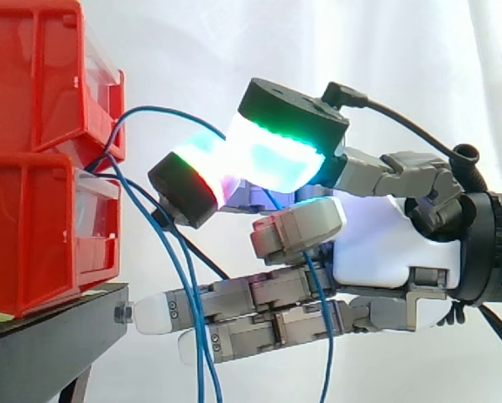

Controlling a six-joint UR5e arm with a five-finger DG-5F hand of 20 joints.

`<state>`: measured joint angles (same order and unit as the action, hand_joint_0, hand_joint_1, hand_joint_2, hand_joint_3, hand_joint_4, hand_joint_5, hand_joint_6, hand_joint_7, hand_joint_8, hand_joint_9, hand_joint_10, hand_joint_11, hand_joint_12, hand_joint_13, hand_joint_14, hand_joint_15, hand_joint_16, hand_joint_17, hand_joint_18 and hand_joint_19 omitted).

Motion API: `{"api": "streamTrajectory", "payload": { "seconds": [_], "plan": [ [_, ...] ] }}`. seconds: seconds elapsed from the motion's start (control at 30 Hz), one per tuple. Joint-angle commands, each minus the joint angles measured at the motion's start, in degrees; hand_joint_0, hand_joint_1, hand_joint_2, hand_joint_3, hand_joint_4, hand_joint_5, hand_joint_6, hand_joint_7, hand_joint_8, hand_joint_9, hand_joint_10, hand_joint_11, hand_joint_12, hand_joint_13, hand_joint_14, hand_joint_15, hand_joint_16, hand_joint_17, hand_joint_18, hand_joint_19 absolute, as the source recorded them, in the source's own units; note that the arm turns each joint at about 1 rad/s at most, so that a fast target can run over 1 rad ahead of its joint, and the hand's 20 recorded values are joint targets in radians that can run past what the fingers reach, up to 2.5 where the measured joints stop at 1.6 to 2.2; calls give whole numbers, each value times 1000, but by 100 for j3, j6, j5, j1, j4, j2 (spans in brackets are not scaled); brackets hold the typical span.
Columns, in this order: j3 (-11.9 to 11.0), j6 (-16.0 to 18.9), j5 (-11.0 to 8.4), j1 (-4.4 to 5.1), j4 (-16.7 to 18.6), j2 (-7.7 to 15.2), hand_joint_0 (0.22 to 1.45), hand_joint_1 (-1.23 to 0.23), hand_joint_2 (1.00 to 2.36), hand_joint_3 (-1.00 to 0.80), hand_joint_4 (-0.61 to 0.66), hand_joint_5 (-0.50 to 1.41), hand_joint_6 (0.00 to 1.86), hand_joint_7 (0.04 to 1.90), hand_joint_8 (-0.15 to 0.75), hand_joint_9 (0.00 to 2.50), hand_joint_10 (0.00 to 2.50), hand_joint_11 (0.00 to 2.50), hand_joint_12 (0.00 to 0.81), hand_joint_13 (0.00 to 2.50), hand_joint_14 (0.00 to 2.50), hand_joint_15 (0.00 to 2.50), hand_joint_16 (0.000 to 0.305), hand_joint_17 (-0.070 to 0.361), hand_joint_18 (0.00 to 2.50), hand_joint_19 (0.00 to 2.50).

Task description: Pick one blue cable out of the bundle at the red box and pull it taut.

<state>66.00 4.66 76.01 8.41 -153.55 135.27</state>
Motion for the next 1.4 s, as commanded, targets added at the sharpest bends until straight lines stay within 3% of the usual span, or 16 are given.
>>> {"api": "streamTrajectory", "payload": {
  "seconds": [0.0, 0.3, 0.57, 1.37],
  "plan": [
    [0, 0, 2, -6, 0, -1, 552, -597, 1008, -337, 35, -78, 885, 1062, 365, 1351, 94, 1462, 393, 568, 12, 315, 59, 134, 422, 252],
    [0, 0, -7, 2, 0, -1, 548, -573, 1009, -362, 46, -88, 886, 1075, 324, 1334, 150, 1548, 373, 575, 14, 338, 55, 123, 399, 277],
    [0, 0, -7, 2, 0, -1, 540, -459, 1005, -427, 59, -89, 884, 1083, 330, 1339, 181, 1527, 374, 580, 13, 349, 55, 125, 393, 288],
    [0, 0, -7, 2, 0, -1, 483, -389, 1000, -500, 84, -81, 879, 1045, 372, 1348, 257, 1444, 395, 613, 13, 341, 60, 135, 453, 262]
  ]
}}
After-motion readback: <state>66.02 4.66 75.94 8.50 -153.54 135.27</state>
